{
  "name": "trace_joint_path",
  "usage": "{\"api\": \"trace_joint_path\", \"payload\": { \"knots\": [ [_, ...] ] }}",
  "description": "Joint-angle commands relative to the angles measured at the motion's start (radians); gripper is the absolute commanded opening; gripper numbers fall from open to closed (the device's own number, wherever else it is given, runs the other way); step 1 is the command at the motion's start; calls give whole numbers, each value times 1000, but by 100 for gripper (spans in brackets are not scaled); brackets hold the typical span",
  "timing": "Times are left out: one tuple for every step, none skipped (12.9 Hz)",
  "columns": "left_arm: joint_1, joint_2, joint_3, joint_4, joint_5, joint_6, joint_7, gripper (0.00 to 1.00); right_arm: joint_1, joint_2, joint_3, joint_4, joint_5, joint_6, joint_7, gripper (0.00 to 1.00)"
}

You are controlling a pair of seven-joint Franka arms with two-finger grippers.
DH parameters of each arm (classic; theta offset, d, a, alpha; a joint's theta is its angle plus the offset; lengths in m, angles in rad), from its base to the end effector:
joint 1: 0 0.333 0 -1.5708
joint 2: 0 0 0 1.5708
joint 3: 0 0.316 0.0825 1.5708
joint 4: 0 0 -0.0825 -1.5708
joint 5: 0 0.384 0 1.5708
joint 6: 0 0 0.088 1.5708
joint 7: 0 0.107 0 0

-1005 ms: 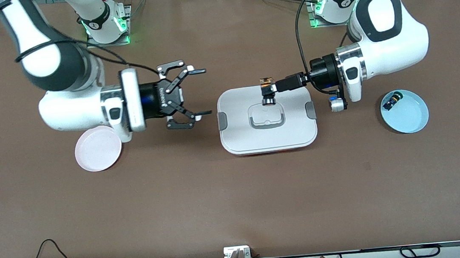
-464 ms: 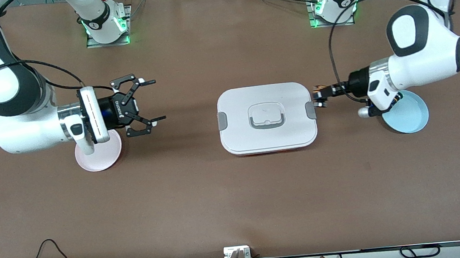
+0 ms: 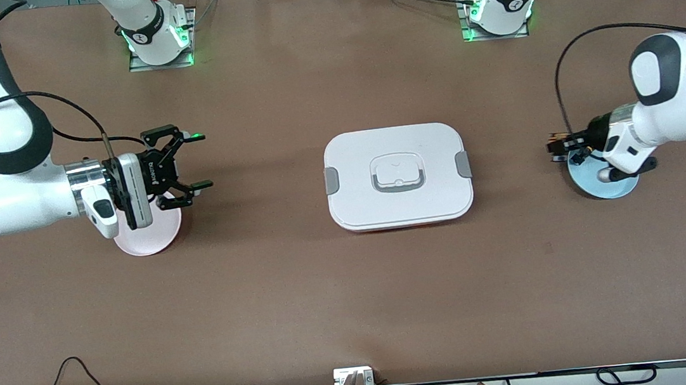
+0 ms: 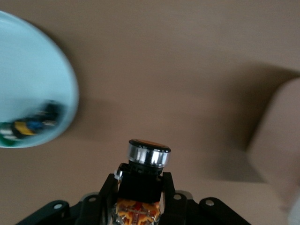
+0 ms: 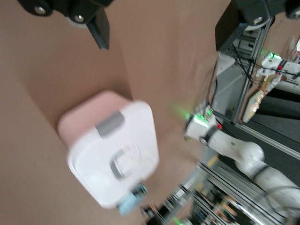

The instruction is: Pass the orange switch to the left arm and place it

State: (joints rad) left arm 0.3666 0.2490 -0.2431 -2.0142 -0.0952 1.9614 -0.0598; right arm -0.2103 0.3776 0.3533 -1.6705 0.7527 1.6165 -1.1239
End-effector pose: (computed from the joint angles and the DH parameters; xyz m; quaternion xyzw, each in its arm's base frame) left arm 0.5548 0.0655 0.3135 0.9800 0.1137 -0.1448 0.0753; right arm 0.6071 0.1352 0.4056 -0.7660 -0.4520 -0.0281 0.4563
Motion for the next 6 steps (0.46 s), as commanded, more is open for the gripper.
{"api": "trace_joint_path", "payload": {
  "knots": [
    [75,87,-9,84,196,5,23,0,-5,-43,-35,3,-136,-13,241,100],
    [113,114,-9,100,265,34,49,0,-5,-49,-54,5,-154,-13,328,100],
    [144,153,-9,123,303,77,101,0,-5,-51,-65,17,-195,-13,411,100],
    [164,191,-9,143,310,109,139,0,-5,-51,-68,26,-240,-13,509,100],
    [179,225,-9,152,314,146,153,0,-5,-51,-69,34,-280,-13,608,100],
    [190,248,-9,160,330,168,161,0,-5,-52,-70,35,-333,-13,703,100]
  ]
}}
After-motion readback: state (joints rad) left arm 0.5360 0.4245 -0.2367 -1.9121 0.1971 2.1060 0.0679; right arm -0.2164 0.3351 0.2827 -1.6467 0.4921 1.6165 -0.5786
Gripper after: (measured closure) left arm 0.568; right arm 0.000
